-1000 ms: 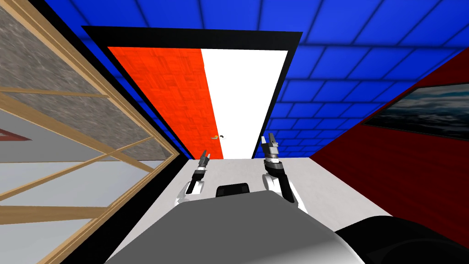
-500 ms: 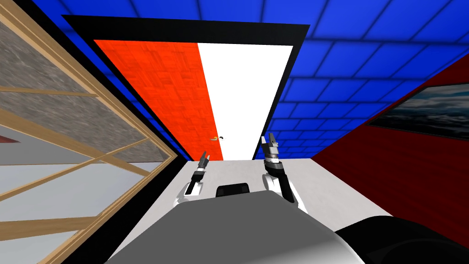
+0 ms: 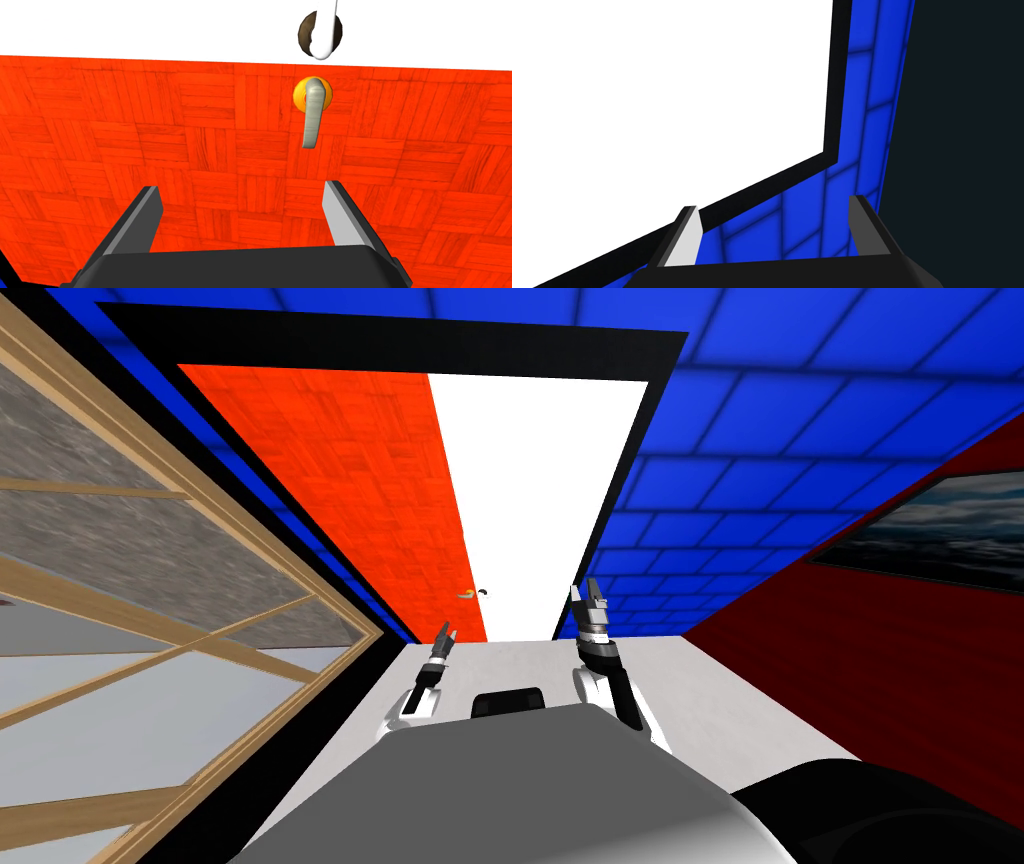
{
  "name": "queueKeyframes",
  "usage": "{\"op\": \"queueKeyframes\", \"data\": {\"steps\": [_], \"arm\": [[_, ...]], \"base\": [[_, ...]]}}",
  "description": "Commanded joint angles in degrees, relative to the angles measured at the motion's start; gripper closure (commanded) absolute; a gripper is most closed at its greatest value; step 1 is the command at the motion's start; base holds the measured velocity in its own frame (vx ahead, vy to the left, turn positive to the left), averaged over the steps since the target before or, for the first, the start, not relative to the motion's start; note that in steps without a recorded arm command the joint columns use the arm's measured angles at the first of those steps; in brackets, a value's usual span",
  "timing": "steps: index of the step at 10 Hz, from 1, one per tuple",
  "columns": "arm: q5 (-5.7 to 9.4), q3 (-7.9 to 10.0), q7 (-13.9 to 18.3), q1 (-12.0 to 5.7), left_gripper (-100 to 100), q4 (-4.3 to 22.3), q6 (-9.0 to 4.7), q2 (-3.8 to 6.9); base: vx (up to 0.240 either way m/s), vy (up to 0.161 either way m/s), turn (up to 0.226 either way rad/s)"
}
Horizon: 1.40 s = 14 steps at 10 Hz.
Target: Pull the door open
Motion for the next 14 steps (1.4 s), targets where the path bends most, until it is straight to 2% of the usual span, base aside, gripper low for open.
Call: {"op": "queueKeyframes", "data": {"steps": [1,9,10,14], "arm": [[0.00,0.00,0.2,-0.65,-100,2.1,-0.57,0.30],[0.08,0.02,1.4,-3.66,-100,11.8,-3.20,1.82],[0.09,0.03,1.6,-4.24,-100,13.6,-3.70,2.10],[0.12,0.03,2.1,-5.36,-100,17.2,-4.67,2.65]], "base": [[0.110,0.020,-0.013],[0.093,0.007,-0.011],[0.126,0.033,-0.013],[0.112,0.009,-0.010]]}}
